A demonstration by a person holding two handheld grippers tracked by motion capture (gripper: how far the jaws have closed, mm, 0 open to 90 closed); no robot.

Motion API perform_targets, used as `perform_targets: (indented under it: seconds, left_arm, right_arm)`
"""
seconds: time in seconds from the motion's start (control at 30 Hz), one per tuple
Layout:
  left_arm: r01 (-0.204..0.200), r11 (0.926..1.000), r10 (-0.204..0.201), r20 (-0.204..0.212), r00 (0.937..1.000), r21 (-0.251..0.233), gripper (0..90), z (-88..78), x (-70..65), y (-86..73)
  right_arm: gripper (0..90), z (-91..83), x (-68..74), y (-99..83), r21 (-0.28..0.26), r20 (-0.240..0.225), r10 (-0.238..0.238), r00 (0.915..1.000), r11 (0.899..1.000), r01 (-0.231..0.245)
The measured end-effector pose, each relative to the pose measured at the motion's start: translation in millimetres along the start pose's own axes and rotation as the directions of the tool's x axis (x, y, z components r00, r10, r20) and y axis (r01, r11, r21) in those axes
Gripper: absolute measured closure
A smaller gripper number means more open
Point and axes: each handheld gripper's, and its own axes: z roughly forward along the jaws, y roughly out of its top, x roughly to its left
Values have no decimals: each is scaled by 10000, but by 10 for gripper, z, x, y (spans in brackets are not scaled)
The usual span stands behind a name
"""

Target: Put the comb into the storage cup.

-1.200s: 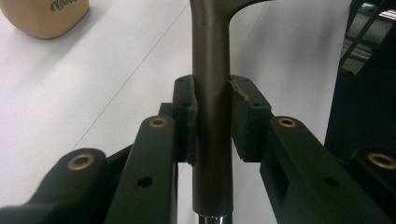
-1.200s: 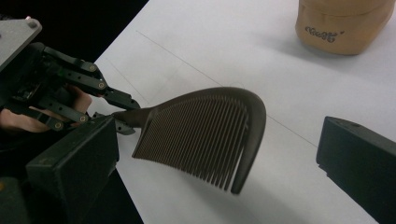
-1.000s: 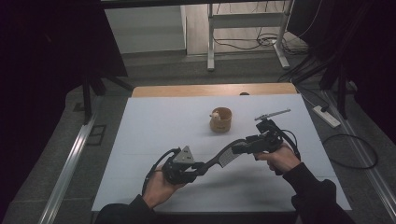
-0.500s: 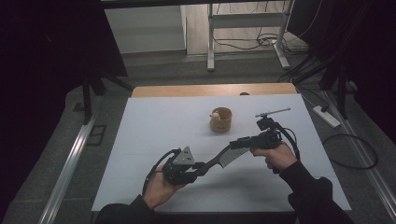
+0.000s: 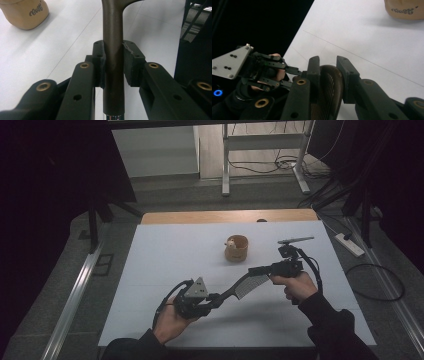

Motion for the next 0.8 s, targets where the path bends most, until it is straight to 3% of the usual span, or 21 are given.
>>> perform_targets:
  seconds: [0.2,0.3,0.43,0.53,0.8]
  left_arm:
    - [-98,9999,98,42,9999,104,716,25,13,-2]
    - [-164,9995,165,-28,9999,281,714,57,8,-2]
    - [64,9994,-63,-14,10000,343,693,81,37,-17]
    - [310,9994,-309,-102,9995,120,589,52,58,-12]
    - [815,9967,-815,-244,9964,3,259,48,121,-43]
  right_arm:
    - [798,-4,-44,-7,-82,-482,483,9977,9988,-487]
    - [843,-10,-74,-2,-18,-1008,984,9900,9951,-991]
    - [847,8,-30,-6,-18,-1009,906,9908,9958,-913]
    - [848,5,-10,-3,-39,-705,700,9951,9975,-704]
    - [848,-30,-2,2,-225,-610,419,9973,9988,-433]
